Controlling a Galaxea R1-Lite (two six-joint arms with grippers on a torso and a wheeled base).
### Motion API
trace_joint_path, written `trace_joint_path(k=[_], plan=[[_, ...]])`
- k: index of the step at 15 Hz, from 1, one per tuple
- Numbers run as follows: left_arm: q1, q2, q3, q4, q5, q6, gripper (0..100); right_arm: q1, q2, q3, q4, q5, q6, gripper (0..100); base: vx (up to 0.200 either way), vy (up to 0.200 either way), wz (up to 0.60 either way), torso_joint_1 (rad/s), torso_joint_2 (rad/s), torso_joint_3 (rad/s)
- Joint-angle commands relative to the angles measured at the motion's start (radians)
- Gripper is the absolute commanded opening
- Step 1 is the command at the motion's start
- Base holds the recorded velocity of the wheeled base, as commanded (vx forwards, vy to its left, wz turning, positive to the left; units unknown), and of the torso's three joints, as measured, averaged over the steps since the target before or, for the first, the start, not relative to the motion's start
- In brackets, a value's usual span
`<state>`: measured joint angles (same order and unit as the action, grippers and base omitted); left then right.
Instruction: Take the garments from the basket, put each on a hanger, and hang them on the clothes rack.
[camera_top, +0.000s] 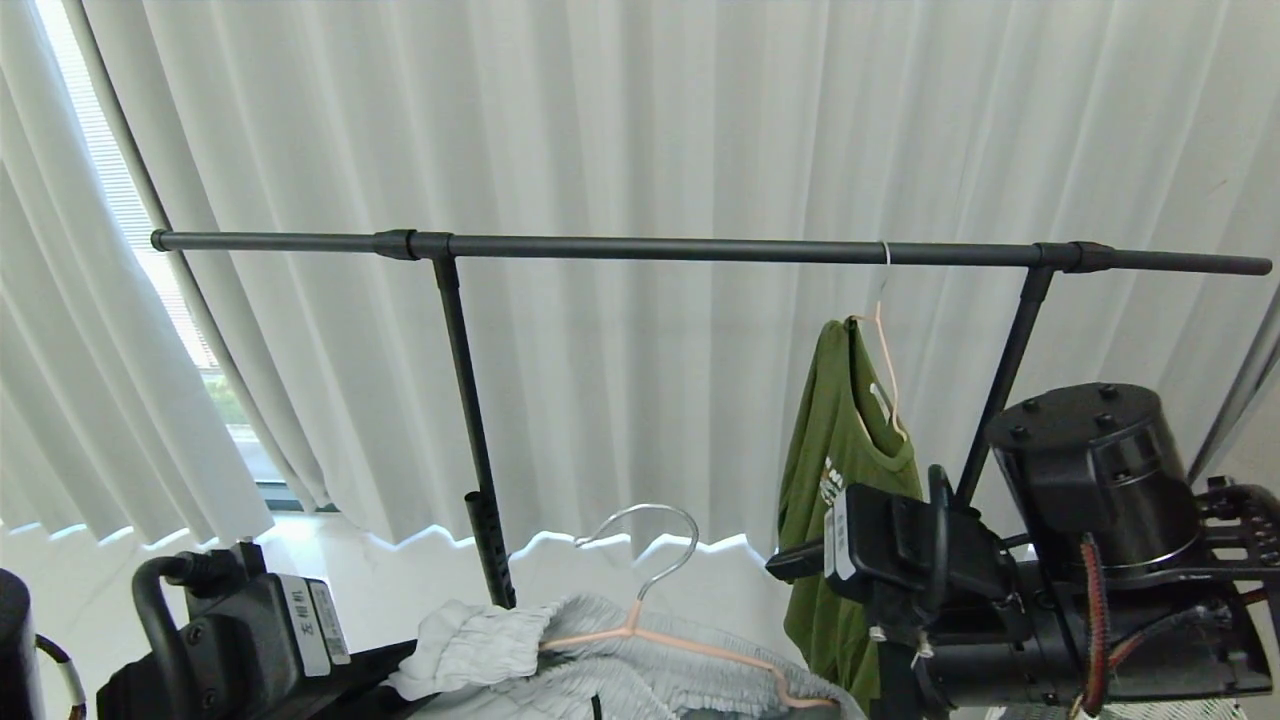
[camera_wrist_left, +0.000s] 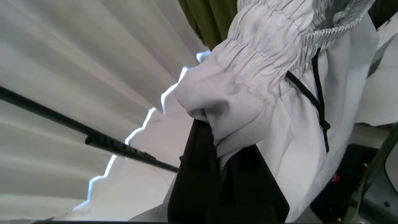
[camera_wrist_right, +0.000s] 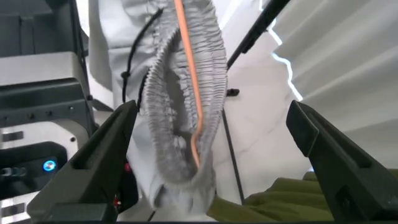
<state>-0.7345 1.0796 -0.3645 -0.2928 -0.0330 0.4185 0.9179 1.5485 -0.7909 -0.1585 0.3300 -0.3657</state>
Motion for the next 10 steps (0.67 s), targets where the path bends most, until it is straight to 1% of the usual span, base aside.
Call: trace_joint_path(k=[1, 3, 5, 10], plan=[[-0.019, -0.007, -0.004, -0.002, -0.001, 0.000, 0, 0.001, 0.062, -0.002, -0.018, -0.003, -0.001, 100, 0.000, 0.000, 0.00, 0.000, 0.00, 0.000], [-0.037, -0.004, -0.007, -0.002, -0.001, 0.000, 0, -0.008, 0.093, 0.001, -0.050, -0.016, 0.001, 100, 0.000, 0.000, 0.00, 0.000, 0.00, 0.000], [-0.037, 0.000, -0.010, -0.003, -0.001, 0.000, 0, -0.014, 0.113, 0.002, -0.067, -0.026, 0.002, 100, 0.000, 0.000, 0.00, 0.000, 0.00, 0.000], [-0.033, 0.019, -0.031, -0.003, 0.001, -0.001, 0, 0.015, 0.124, -0.004, -0.072, -0.029, 0.008, 100, 0.000, 0.000, 0.00, 0.000, 0.00, 0.000]])
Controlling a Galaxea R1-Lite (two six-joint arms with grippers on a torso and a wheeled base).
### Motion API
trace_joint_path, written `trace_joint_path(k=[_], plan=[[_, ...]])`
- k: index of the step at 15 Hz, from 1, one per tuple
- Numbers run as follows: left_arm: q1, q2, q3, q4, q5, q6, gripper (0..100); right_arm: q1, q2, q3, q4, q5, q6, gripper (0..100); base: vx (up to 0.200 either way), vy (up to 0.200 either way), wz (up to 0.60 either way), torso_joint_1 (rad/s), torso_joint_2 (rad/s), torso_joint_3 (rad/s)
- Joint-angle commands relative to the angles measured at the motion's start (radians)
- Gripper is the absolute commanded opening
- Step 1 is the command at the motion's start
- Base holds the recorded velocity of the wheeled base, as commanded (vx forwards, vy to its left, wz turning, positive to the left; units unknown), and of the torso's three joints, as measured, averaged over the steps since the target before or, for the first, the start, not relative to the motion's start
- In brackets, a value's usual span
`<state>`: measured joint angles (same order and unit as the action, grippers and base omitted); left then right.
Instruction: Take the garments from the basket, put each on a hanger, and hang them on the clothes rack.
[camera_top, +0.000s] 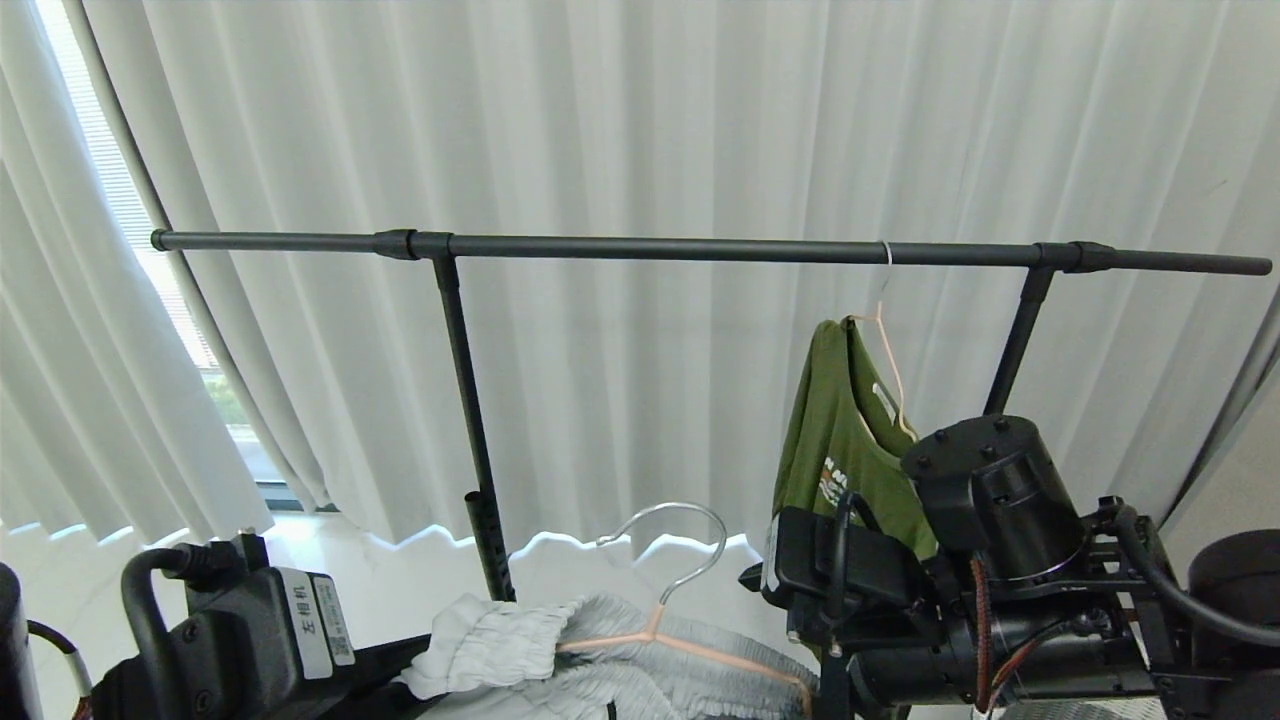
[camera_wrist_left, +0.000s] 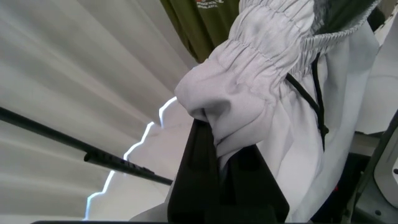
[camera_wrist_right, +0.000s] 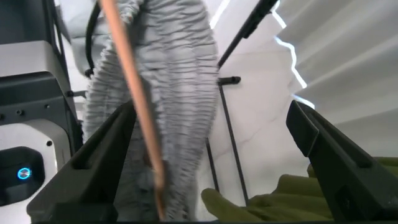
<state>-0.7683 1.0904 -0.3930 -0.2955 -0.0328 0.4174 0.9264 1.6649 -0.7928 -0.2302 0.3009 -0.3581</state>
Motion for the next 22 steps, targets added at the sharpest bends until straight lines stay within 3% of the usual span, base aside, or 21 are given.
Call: trace_joint_path(k=[1, 6, 7, 16, 17, 22], plan=[[0.000, 0.009, -0.004, -0.001, 0.001, 0.000, 0, 0.014, 0.007, -0.002, -0.001, 0.001, 0.008, 100, 0.000, 0.000, 0.00, 0.000, 0.00, 0.000], [0.011, 0.025, -0.010, -0.054, 0.001, -0.028, 0, 0.046, 0.018, 0.004, -0.060, 0.001, 0.067, 100, 0.000, 0.000, 0.00, 0.000, 0.00, 0.000], [0.011, 0.026, -0.012, -0.054, 0.001, -0.028, 0, 0.045, 0.019, 0.004, -0.060, 0.001, 0.067, 0, 0.000, 0.000, 0.00, 0.000, 0.00, 0.000], [0.011, 0.026, -0.003, -0.054, 0.004, -0.028, 0, 0.025, -0.013, 0.003, -0.064, -0.008, 0.065, 0, 0.000, 0.000, 0.00, 0.000, 0.00, 0.000], [0.011, 0.031, -0.003, -0.054, 0.005, -0.028, 100, 0.025, -0.020, 0.003, -0.064, -0.008, 0.065, 0, 0.000, 0.000, 0.00, 0.000, 0.00, 0.000], [0.034, 0.026, 0.029, -0.054, 0.005, -0.028, 100, -0.003, -0.059, 0.004, -0.043, -0.014, 0.065, 0, 0.000, 0.000, 0.00, 0.000, 0.00, 0.000]])
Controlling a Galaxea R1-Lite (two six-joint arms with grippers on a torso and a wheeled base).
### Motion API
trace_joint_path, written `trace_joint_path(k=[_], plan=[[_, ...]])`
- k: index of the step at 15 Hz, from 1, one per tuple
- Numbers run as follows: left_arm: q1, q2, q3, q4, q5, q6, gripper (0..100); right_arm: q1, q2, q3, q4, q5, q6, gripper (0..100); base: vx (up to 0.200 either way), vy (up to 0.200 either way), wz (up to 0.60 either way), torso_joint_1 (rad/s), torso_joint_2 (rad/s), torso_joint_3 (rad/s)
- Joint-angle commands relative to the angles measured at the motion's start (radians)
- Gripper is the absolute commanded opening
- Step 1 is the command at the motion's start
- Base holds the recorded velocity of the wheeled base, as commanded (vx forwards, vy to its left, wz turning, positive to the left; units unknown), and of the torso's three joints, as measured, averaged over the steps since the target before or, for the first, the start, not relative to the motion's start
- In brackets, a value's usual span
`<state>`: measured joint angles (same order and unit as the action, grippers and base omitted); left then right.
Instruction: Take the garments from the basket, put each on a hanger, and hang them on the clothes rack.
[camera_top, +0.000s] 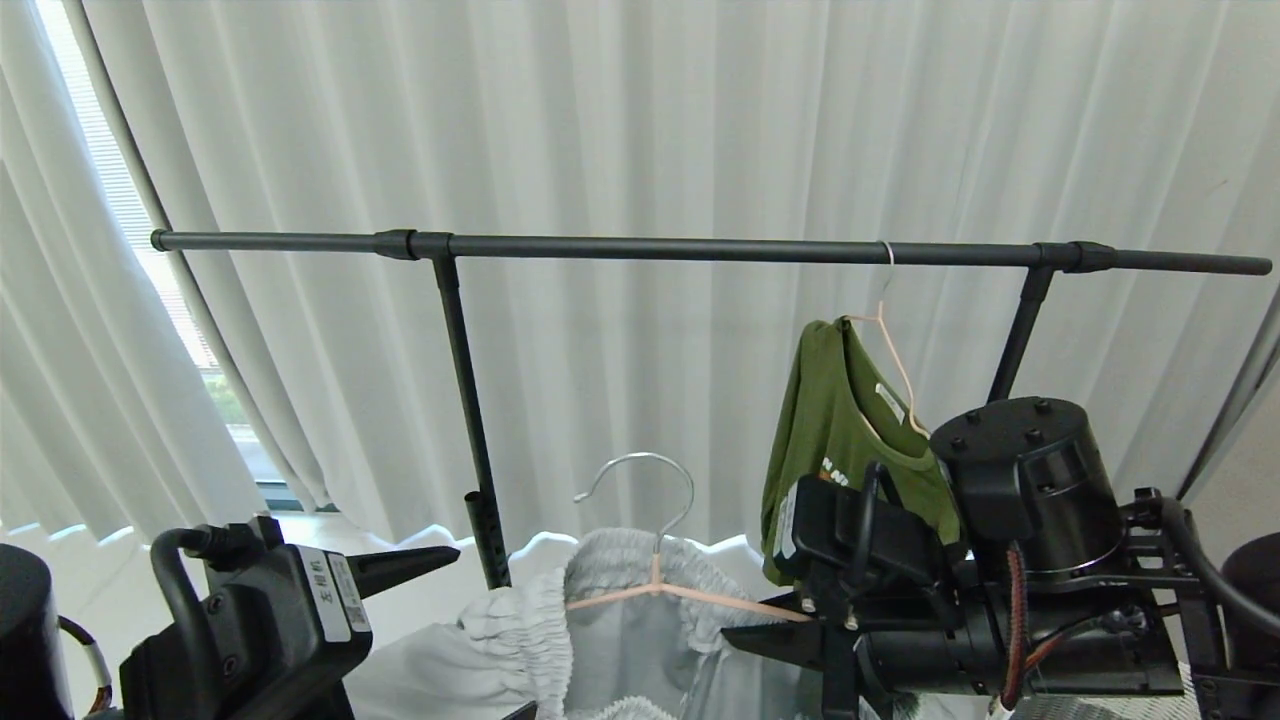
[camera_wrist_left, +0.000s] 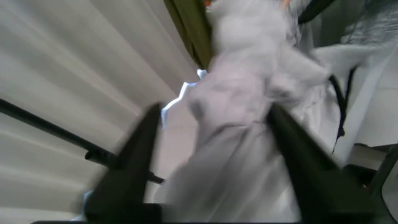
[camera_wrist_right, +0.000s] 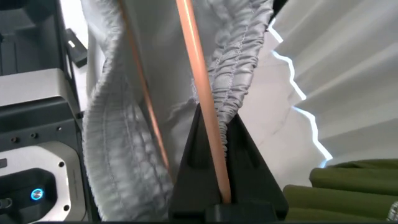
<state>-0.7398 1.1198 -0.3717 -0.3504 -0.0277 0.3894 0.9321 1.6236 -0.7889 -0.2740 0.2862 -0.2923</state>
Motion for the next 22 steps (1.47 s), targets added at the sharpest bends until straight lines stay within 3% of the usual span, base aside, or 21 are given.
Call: trace_joint_path(k=[1, 7, 11, 13, 16, 17, 20, 22], plan=[[0.017, -0.005, 0.013, -0.001, 0.000, 0.000, 100, -0.022, -0.021, 0.000, 0.021, -0.005, -0.001, 0, 0.000, 0.000, 0.00, 0.000, 0.00, 0.000], [0.137, 0.002, 0.057, -0.005, -0.001, 0.000, 100, -0.111, -0.074, 0.000, 0.032, -0.009, -0.007, 0, 0.000, 0.000, 0.00, 0.000, 0.00, 0.000], [0.313, 0.078, 0.146, -0.005, -0.003, 0.003, 100, -0.148, -0.146, 0.002, 0.032, 0.004, -0.005, 0, 0.000, 0.000, 0.00, 0.000, 0.00, 0.000], [0.372, 0.156, 0.135, -0.010, -0.003, 0.002, 100, -0.156, -0.191, 0.000, 0.033, 0.041, -0.002, 0, 0.000, 0.000, 0.00, 0.000, 0.00, 0.000], [0.410, 0.270, 0.126, -0.094, -0.003, 0.002, 100, -0.157, -0.234, -0.001, 0.042, 0.097, -0.001, 0, 0.000, 0.000, 0.00, 0.000, 0.00, 0.000], [0.415, 0.328, 0.129, -0.170, -0.006, -0.001, 100, -0.157, -0.255, 0.000, 0.049, 0.123, -0.001, 0, 0.000, 0.000, 0.00, 0.000, 0.00, 0.000], [0.445, 0.365, 0.160, -0.326, -0.178, 0.003, 100, -0.156, -0.295, -0.003, 0.079, 0.157, -0.001, 0, 0.000, 0.000, 0.00, 0.000, 0.00, 0.000], [0.468, 0.357, 0.209, -0.375, -0.202, 0.009, 100, -0.156, -0.318, -0.004, 0.121, 0.169, -0.001, 0, 0.000, 0.000, 0.00, 0.000, 0.00, 0.000]])
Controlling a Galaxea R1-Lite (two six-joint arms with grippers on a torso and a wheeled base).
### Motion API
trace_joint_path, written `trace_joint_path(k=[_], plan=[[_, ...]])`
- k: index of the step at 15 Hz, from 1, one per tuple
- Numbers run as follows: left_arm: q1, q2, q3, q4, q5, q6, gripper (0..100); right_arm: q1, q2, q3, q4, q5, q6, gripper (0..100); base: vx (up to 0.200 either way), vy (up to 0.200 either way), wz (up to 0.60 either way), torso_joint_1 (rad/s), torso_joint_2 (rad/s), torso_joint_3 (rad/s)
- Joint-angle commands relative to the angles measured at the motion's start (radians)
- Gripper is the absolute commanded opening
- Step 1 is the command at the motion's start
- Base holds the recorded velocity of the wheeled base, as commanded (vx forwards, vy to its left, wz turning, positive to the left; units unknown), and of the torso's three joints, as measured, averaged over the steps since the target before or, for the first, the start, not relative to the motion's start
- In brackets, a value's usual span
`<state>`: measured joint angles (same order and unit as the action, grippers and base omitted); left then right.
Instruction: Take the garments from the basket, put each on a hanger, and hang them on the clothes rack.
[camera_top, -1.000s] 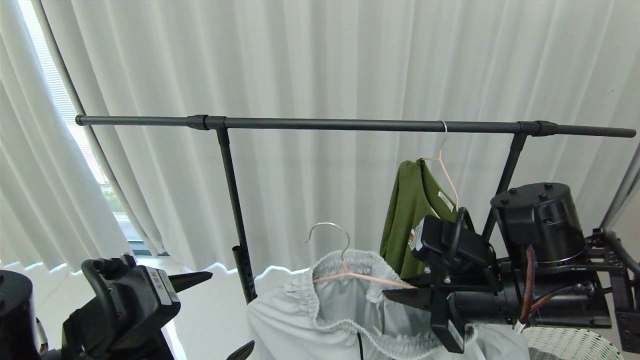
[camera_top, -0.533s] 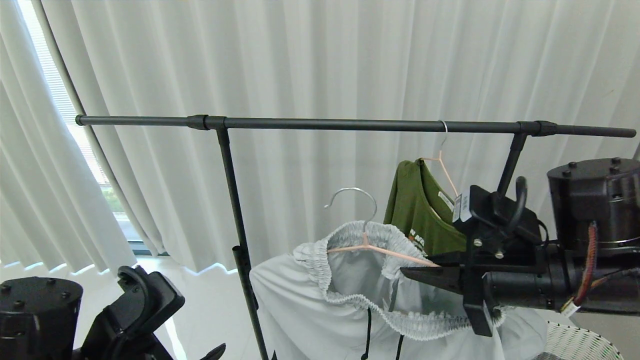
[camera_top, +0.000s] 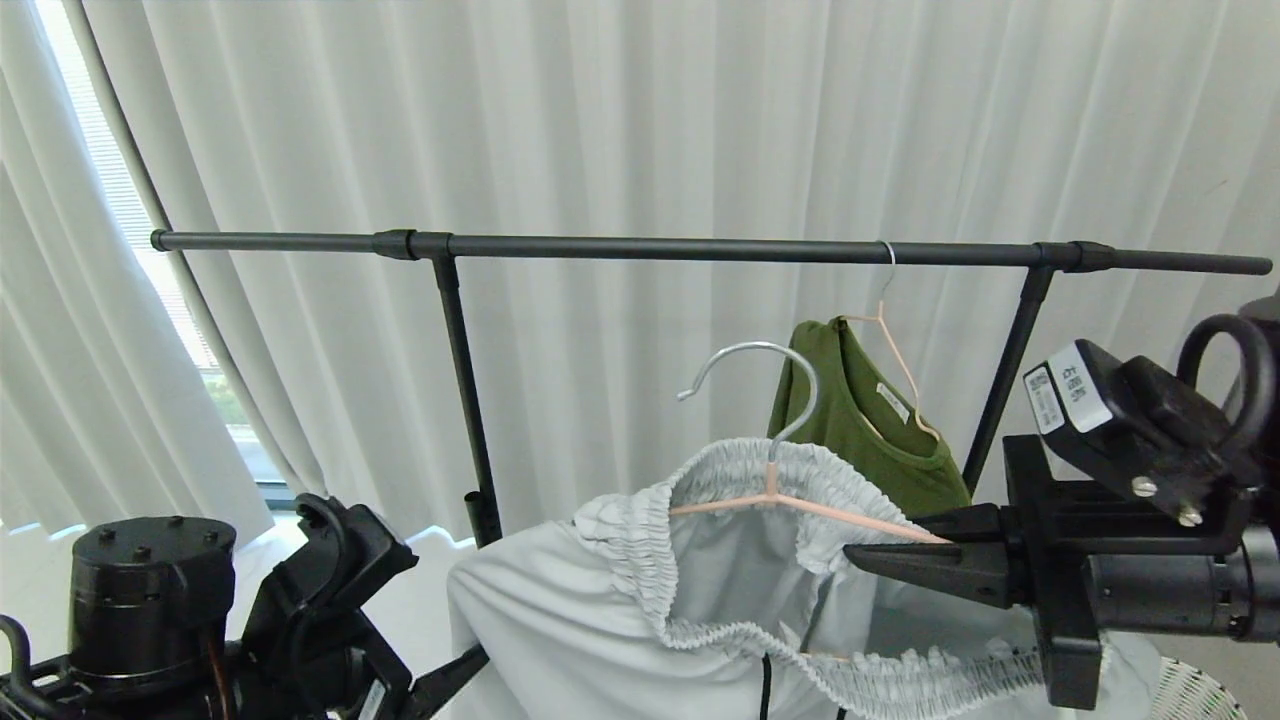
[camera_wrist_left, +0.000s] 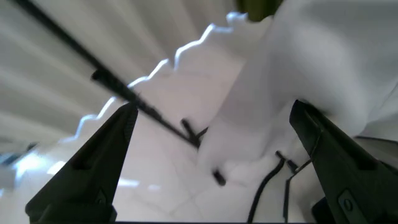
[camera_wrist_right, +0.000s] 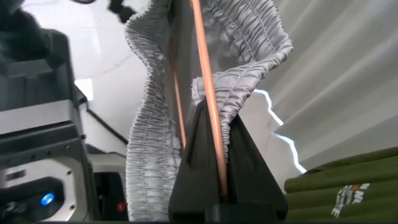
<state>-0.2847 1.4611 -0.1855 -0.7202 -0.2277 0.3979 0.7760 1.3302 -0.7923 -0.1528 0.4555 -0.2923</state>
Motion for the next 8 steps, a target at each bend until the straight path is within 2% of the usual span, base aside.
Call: trace_joint_path(k=[1, 3, 5, 7, 8], plan=[[0.025, 0.015, 0.041, -0.025, -0.002, -0.001, 100, 0.000, -0.034, -0.001, 0.006, 0.009, -0.001, 0, 0.000, 0.000, 0.00, 0.000, 0.00, 0.000], [0.027, 0.010, 0.052, -0.059, -0.016, -0.007, 100, 0.011, -0.042, -0.005, 0.009, 0.015, 0.001, 0, 0.000, 0.000, 0.00, 0.000, 0.00, 0.000], [0.022, -0.010, 0.054, -0.062, -0.093, -0.004, 100, 0.022, -0.042, -0.011, 0.009, 0.015, 0.001, 0, 0.000, 0.000, 0.00, 0.000, 0.00, 0.000], [0.025, -0.016, 0.070, -0.062, -0.113, -0.004, 100, 0.022, -0.042, -0.010, 0.009, 0.015, 0.001, 0, 0.000, 0.000, 0.00, 0.000, 0.00, 0.000], [0.029, -0.019, 0.077, -0.062, -0.113, -0.004, 0, 0.020, -0.043, -0.010, 0.009, 0.014, 0.002, 0, 0.000, 0.000, 0.00, 0.000, 0.00, 0.000]])
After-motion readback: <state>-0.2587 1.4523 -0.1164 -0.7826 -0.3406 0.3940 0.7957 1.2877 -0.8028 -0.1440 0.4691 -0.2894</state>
